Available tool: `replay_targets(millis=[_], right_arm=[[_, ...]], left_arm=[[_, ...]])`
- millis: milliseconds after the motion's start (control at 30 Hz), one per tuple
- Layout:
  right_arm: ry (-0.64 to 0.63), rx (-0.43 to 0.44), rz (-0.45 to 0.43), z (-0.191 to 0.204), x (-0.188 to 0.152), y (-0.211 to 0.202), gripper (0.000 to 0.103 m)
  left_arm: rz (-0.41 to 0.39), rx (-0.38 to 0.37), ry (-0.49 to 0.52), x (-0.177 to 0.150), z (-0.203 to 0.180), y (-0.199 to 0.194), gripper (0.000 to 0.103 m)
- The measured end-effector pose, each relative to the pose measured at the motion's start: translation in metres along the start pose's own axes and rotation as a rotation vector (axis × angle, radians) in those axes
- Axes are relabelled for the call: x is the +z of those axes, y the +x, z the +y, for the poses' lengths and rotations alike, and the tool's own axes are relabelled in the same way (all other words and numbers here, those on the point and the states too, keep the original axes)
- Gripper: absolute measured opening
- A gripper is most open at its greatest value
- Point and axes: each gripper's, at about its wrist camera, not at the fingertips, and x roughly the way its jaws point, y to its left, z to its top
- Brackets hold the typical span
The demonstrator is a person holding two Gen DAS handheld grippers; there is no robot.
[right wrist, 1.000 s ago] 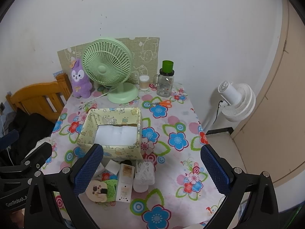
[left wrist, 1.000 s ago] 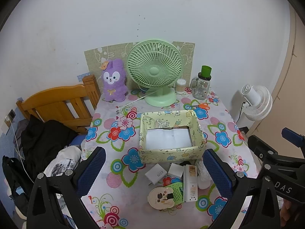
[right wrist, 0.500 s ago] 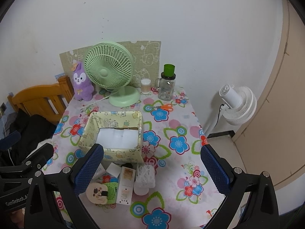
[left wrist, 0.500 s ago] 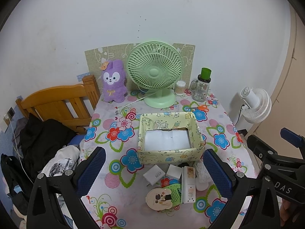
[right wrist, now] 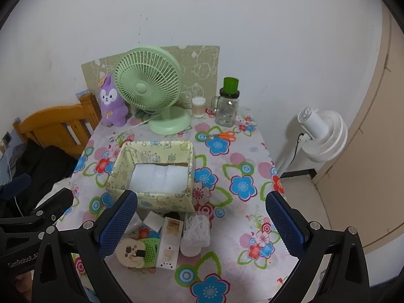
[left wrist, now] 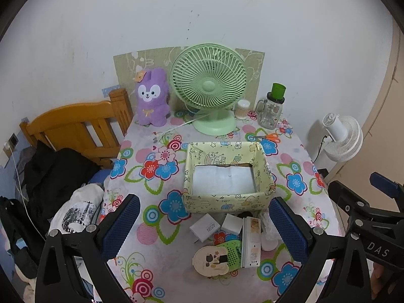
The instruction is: Organize rigid objects
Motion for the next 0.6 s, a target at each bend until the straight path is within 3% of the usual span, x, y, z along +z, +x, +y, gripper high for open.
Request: replay_targets(millis=[233, 600], right_arm=[[-0.008, 0.016, 0.008, 0.001, 0.003, 0.009, 0.103], [-0.024, 0.059, 0.037, 0.006, -0.009, 0.044, 0.102]], left_arm=[[0.005, -0.026, -0.005, -0.001, 0.005, 0.012, 0.103], [0.089, -0.024, 0.006, -0.019, 0.011, 0.059, 0.103]])
